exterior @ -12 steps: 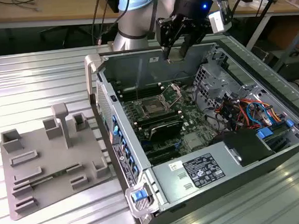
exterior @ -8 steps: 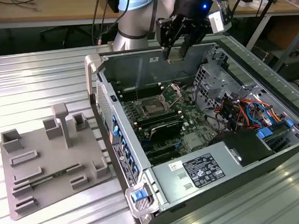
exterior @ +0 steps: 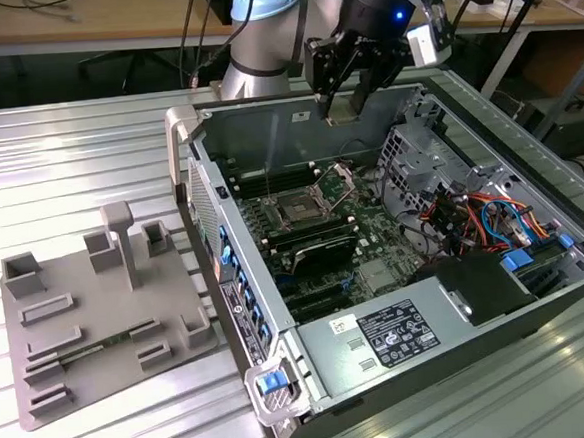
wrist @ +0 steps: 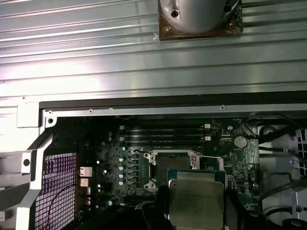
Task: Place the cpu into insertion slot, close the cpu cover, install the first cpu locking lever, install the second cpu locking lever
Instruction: 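Place the cpu into insertion slot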
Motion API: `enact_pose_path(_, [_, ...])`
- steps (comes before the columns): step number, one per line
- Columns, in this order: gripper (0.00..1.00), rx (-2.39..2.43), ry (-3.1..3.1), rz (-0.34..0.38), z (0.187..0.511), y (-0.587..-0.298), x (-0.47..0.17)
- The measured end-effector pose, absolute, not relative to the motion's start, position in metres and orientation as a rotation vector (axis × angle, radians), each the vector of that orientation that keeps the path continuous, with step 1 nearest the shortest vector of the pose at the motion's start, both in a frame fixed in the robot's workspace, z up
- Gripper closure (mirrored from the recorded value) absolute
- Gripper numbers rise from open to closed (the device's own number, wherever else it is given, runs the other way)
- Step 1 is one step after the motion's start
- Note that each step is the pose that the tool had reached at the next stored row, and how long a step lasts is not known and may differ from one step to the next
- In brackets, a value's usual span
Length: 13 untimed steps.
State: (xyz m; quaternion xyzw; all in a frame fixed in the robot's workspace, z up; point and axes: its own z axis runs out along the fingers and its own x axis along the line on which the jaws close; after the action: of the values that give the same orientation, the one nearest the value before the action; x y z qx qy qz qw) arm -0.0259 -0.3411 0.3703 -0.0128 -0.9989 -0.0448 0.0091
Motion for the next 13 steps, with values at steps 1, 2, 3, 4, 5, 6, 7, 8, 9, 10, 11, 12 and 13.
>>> enact_pose_path(1, [0.45,-0.040,-3.120,-0.140,0.3700,-0.3411,-0.0259])
enact_pose_path(2, [0.45,-0.040,-3.120,-0.140,0.3698,-0.3411,-0.0259])
enact_pose_path(3, [0.45,-0.040,-3.120,-0.139,0.3697,-0.3411,-0.0259])
enact_pose_path(4, [0.45,-0.040,-3.120,-0.139,0.3695,-0.3411,-0.0259])
enact_pose_path(5, [0.45,-0.040,-3.120,-0.139,0.3692,-0.3411,-0.0259])
enact_pose_path(6, [0.45,-0.040,-3.120,-0.139,0.3691,-0.3411,-0.0259])
enact_pose_path(7, [0.45,-0.040,-3.120,-0.139,0.3690,-0.3411,-0.0259])
enact_pose_path(8, [0.45,-0.040,-3.120,-0.139,0.3687,-0.3411,-0.0259])
enact_pose_path(9, [0.45,-0.040,-3.120,-0.139,0.3687,-0.3411,-0.0259])
enact_pose_path(10, [0.45,-0.040,-3.120,-0.139,0.3669,-0.3411,-0.0259])
enact_pose_path(11, [0.45,-0.040,-3.120,-0.139,0.3655,-0.3411,-0.0259])
enact_pose_path(12, [0.45,-0.040,-3.120,-0.139,0.3654,-0.3411,-0.0259])
enact_pose_path(13, [0.45,-0.040,-3.120,-0.139,0.3653,-0.3411,-0.0259])
